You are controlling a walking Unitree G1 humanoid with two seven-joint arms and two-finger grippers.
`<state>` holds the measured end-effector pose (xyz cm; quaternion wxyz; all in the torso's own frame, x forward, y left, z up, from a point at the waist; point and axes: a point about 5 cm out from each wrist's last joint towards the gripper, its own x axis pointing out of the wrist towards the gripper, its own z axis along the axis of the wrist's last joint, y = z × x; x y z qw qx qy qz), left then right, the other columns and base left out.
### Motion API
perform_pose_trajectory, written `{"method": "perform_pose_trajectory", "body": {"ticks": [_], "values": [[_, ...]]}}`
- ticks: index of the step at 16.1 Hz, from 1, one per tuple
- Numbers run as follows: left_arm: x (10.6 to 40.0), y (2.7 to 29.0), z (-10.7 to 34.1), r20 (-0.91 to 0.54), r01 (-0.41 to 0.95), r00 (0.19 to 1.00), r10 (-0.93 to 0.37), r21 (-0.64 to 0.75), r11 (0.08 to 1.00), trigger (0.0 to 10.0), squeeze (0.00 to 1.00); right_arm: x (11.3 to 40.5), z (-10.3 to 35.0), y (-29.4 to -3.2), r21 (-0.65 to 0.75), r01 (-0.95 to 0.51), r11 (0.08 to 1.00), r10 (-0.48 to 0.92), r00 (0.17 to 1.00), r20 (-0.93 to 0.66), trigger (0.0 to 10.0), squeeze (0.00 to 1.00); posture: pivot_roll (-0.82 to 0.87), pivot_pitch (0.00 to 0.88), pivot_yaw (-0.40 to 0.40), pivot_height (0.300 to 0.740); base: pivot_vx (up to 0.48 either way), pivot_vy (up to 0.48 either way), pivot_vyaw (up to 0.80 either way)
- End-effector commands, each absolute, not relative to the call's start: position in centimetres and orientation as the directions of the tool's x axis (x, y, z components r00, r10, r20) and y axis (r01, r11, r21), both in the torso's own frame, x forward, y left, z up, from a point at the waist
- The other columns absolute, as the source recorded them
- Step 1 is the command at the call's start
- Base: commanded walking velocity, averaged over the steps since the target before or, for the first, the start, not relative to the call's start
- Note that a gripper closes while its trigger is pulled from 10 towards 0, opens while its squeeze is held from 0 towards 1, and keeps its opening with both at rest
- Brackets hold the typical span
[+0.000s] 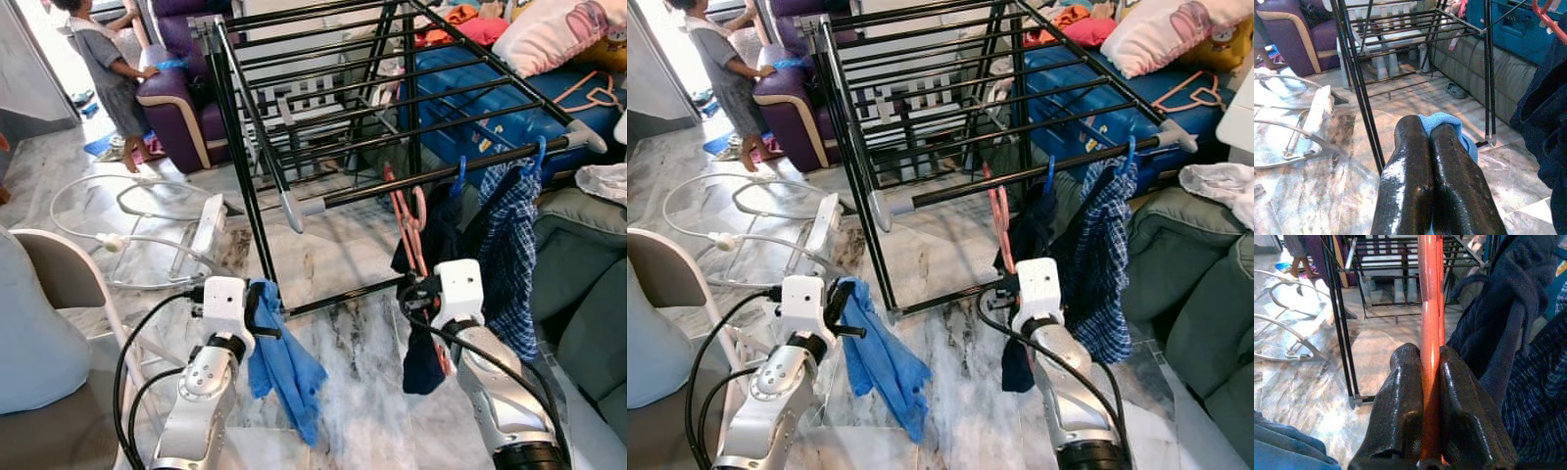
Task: Hang hanger
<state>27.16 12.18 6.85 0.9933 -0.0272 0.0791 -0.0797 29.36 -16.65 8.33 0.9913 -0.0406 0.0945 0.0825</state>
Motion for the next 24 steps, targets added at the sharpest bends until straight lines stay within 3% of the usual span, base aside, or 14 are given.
{"method": "perform_pose_trajectory", "body": {"ticks": [1, 4, 24], "values": [[27.5, 12.6, 7.3, -0.143, 0.144, 0.979, -0.148, -0.044, 0.989, 10.0, 0.0, 29.2, 8.7, -16.4, -0.063, -0.189, 0.98, 0.174, 0.966, -0.189, 10.0, 0.0, -0.15, 0.0, 0.09, 0.74, 0.0, 0.0, 0.0], [27.4, 12.8, 7.2, -0.147, 0.139, 0.979, -0.143, -0.04, 0.989, 10.0, 0.0, 29.0, 8.7, -16.2, -0.066, -0.205, 0.976, 0.188, 0.961, -0.2, 10.0, 0.0, -0.14, 0.0, 0.086, 0.74, 0.0, 0.0, 0.0], [27.5, 12.7, 7.3, -0.151, 0.164, 0.975, -0.164, -0.008, 0.986, 10.0, 0.0, 29.1, 8.3, -15.2, -0.049, -0.23, 0.972, 0.213, 0.949, -0.231, 10.0, 0.0, -0.13, 0.0, 0.089, 0.74, -0.274, 0.0, 0.0]]}}
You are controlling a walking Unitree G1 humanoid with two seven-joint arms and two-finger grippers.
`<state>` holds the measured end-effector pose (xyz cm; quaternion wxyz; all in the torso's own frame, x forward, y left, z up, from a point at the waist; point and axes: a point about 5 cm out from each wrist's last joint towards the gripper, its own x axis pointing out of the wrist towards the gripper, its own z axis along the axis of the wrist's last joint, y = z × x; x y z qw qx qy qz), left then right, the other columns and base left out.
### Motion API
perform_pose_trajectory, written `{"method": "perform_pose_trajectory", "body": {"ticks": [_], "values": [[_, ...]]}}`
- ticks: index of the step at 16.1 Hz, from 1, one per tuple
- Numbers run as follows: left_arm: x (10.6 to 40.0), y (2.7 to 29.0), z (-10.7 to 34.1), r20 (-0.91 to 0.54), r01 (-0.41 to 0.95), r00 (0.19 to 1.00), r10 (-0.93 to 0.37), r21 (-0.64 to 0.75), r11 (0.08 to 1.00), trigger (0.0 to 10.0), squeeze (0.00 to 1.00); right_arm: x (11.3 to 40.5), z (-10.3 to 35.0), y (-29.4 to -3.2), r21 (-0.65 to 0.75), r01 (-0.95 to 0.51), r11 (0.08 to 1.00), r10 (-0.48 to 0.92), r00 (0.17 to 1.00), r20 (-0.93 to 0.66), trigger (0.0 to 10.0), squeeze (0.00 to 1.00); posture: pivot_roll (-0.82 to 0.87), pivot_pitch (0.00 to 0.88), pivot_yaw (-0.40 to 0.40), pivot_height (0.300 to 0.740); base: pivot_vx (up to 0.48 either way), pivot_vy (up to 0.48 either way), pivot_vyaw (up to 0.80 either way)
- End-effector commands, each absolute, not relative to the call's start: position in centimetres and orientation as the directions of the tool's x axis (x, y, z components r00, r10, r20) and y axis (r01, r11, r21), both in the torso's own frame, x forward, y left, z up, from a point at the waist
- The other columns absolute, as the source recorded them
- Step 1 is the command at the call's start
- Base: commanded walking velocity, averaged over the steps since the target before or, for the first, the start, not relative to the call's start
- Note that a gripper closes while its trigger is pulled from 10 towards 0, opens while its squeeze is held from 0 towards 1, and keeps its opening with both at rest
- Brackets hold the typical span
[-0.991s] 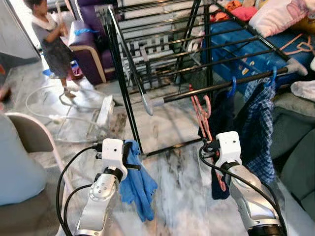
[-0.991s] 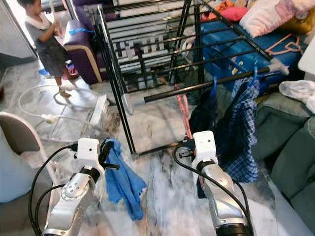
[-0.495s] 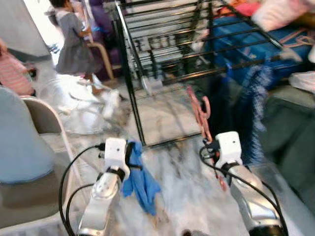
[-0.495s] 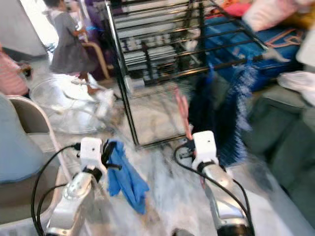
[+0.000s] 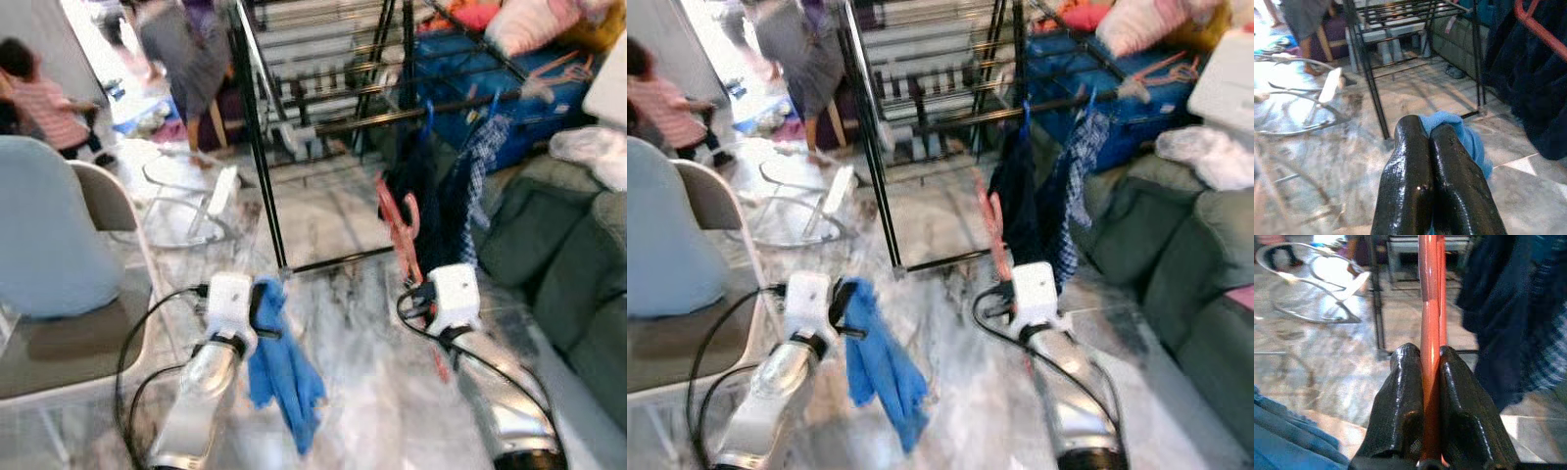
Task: Hang hanger
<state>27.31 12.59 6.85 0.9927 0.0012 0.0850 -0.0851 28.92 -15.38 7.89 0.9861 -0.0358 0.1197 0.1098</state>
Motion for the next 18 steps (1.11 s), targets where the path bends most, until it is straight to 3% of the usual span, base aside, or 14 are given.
{"method": "perform_pose_trajectory", "body": {"ticks": [1, 18], "values": [[27.52, 12.72, 7.29, -0.152, 0.165, 0.975, -0.164, -0.007, 0.986, 10.0, 0.0, 29.06, 8.26, -15.21, -0.049, -0.231, 0.972, 0.214, 0.949, -0.232, 10.0, 0.0, -0.13, 0.0, 0.089, 0.74, -0.281, 0.0, 0.0], [27.48, 12.5, 7.28, -0.154, 0.183, 0.971, -0.181, -0.002, 0.983, 10.0, 0.0, 29.05, 7.59, -14.56, -0.04, -0.262, 0.964, 0.242, 0.932, -0.271, 10.0, 0.0, -0.12, 0.0, 0.086, 0.74, -0.284, 0.0, 0.0]]}}
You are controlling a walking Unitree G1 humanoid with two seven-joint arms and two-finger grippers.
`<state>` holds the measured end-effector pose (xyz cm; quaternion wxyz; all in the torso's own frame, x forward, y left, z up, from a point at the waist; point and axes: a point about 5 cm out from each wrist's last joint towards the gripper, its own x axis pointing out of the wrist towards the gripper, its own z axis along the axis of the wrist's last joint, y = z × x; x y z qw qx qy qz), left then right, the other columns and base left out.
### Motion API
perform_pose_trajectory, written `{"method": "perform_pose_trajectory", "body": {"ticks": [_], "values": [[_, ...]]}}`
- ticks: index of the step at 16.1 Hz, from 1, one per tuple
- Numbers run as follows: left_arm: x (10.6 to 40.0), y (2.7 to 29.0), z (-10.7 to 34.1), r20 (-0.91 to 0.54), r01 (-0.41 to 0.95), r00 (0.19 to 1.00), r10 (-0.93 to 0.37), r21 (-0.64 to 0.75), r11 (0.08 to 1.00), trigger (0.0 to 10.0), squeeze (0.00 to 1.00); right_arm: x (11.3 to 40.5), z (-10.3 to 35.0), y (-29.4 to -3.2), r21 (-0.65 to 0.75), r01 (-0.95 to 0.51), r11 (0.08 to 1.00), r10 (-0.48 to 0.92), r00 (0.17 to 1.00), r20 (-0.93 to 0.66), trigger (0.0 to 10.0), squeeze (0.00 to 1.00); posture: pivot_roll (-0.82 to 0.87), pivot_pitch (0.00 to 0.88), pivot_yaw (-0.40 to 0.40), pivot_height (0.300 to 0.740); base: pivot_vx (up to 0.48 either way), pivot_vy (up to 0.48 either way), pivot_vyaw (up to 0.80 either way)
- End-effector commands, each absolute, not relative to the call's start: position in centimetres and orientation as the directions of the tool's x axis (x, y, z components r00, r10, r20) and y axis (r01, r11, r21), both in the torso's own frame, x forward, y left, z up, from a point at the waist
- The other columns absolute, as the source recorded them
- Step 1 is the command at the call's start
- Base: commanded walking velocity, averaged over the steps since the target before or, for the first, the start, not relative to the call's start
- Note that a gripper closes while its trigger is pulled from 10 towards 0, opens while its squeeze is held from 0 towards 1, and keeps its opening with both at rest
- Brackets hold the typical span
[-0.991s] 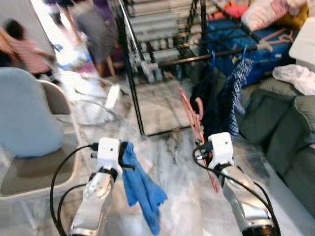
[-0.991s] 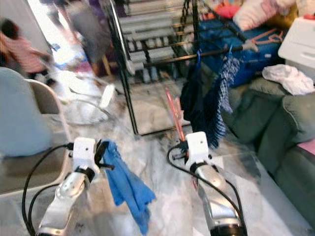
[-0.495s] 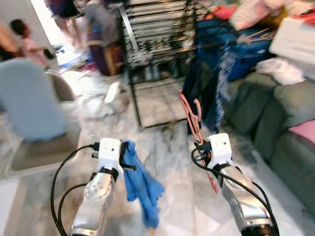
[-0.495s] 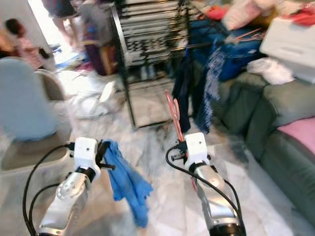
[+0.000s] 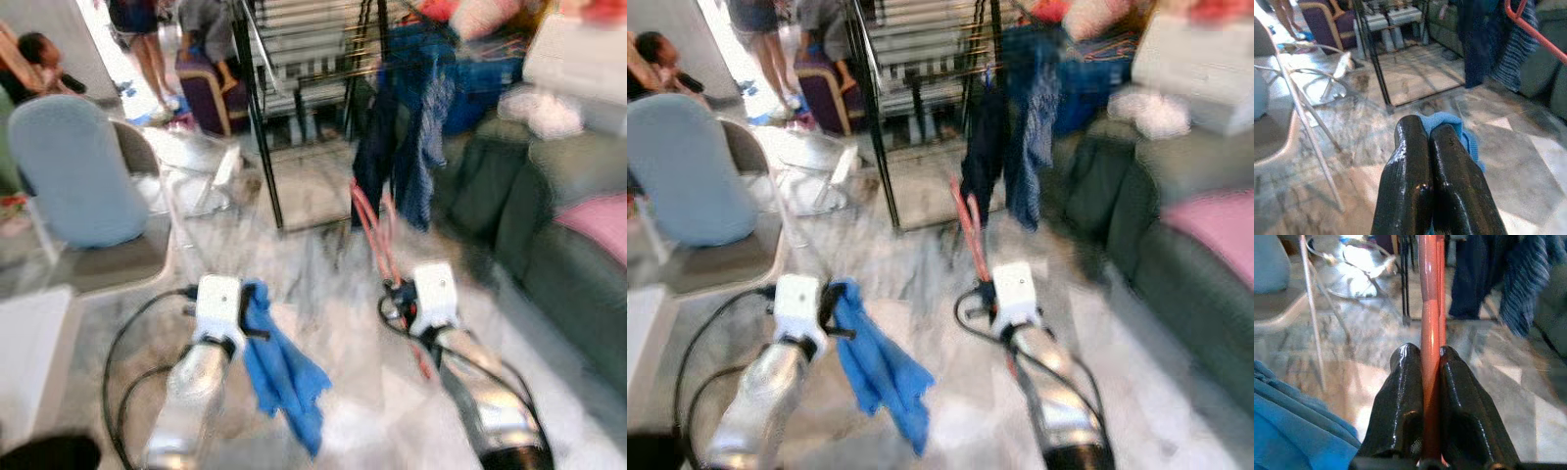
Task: Hang hanger
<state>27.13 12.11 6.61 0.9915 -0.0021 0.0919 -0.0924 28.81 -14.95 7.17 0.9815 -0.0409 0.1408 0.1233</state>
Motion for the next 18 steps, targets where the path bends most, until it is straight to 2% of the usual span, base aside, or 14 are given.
{"method": "perform_pose_trajectory", "body": {"ticks": [1, 4, 12, 14, 18], "values": [[27.5, 12.5, 7.3, -0.154, 0.183, 0.971, -0.181, -0.002, 0.983, 10.0, 0.0, 29.0, 7.6, -14.5, -0.039, -0.263, 0.964, 0.243, 0.931, -0.272, 10.0, 0.0, -0.12, 0.0, 0.086, 0.74, -0.289, 0.0, 0.0], [27.5, 12.4, 7.2, -0.155, 0.185, 0.971, -0.183, -0.003, 0.983, 10.0, 0.0, 29.0, 7.5, -14.5, -0.038, -0.268, 0.963, 0.248, 0.929, -0.276, 10.0, 0.0, -0.12, 0.0, 0.086, 0.74, -0.285, 0.0, 0.0], [27.5, 12.4, 7.7, -0.12, 0.201, 0.972, -0.205, -0.042, 0.979, 10.0, 0.0, 29.0, 7.3, -14.4, -0.012, -0.271, 0.962, 0.256, 0.922, -0.291, 10.0, 0.0, -0.13, 0.0, 0.081, 0.74, 0.0, 0.0, 0.0], [27.7, 12.5, 8.9, -0.038, 0.249, 0.967, -0.251, -0.051, 0.967, 10.0, 0.0, 29.0, 7.5, -14.2, -0.078, -0.316, 0.945, 0.284, 0.917, -0.28, 10.0, 0.0, -0.13, 0.0, 0.078, 0.74, 0.0, 0.0, 0.0], [29.8, 14.2, 11.0, 0.025, 0.289, 0.956, -0.293, 0.106, 0.951, 10.0, 0.0, 29.8, 8.7, -14.7, -0.109, -0.359, 0.927, 0.327, 0.916, -0.234, 10.0, 0.0, -0.13, 0.0, 0.076, 0.74, 0.0, 0.0, 0.0]]}}
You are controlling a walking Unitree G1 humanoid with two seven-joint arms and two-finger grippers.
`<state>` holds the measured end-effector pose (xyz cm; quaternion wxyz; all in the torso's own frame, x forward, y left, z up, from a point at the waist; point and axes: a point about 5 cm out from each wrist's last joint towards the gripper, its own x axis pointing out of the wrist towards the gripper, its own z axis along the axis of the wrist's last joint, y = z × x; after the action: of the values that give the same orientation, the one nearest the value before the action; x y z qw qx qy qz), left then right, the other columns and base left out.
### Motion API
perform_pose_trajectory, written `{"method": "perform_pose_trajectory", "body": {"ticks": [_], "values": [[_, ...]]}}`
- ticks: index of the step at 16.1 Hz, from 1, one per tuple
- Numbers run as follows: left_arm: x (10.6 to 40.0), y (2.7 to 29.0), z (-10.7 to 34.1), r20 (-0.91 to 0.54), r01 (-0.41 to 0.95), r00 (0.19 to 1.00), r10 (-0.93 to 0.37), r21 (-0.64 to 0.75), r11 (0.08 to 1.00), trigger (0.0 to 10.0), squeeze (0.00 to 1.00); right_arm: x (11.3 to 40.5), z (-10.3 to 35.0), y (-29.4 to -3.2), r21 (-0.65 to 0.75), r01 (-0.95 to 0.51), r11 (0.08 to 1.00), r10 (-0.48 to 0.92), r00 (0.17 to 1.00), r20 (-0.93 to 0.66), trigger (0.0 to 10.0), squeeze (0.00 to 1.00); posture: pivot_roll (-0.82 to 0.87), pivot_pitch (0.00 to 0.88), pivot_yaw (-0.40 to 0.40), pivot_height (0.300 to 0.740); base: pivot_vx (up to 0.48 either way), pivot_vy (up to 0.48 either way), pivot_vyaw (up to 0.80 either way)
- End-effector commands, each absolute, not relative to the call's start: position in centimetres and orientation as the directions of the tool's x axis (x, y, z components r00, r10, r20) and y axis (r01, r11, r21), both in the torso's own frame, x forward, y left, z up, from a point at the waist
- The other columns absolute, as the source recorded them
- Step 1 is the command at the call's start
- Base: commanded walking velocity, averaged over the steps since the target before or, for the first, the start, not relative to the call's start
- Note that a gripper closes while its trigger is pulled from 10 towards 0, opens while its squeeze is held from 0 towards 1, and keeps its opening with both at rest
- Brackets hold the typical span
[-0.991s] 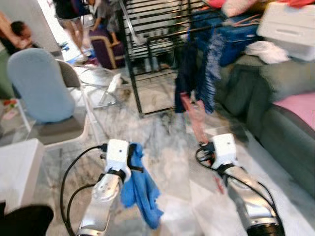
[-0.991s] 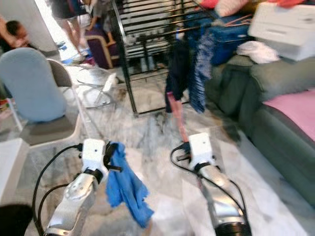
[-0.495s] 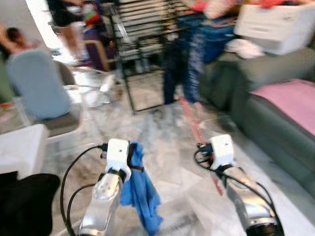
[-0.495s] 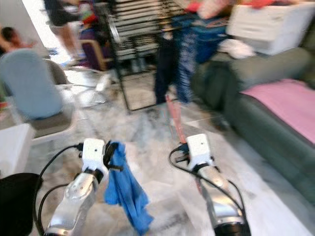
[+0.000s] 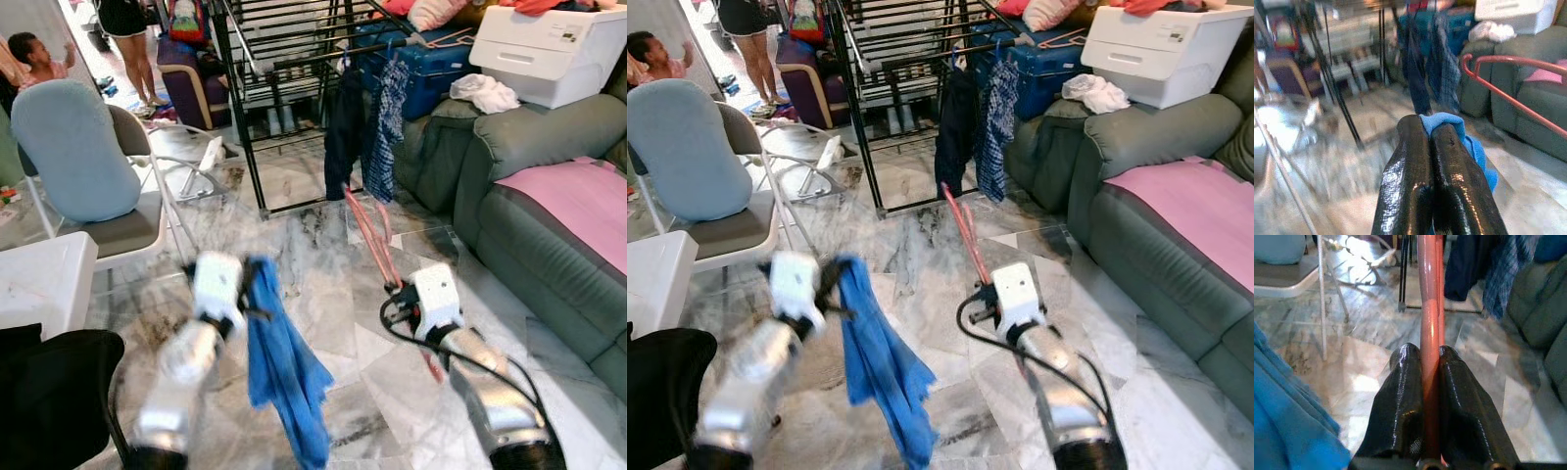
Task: Hang hanger
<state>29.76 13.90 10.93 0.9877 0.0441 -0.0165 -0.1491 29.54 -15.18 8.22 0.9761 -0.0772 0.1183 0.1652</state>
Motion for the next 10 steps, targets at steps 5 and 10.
{"method": "perform_pose_trajectory", "body": {"ticks": [5, 10], "values": [[33.7, 16.0, 15.1, 0.065, 0.357, 0.904, -0.422, 0.426, 0.831, 10.0, 0.0, 30.3, 10.5, -15.6, -0.166, -0.519, 0.838, 0.48, 0.848, -0.227, 10.0, 0.0, -0.13, 0.0, 0.086, 0.74, 0.0, 0.0, 0.0], [35.0, 17.1, 15.2, -0.024, 0.341, 0.892, -0.452, 0.693, 0.635, 10.0, 0.0, 29.6, 12.0, -18.2, -0.176, -0.658, 0.732, 0.605, 0.747, -0.276, 10.0, 0.0, -0.14, 0.0, 0.094, 0.74, 0.0, 0.0, 0.0]]}}
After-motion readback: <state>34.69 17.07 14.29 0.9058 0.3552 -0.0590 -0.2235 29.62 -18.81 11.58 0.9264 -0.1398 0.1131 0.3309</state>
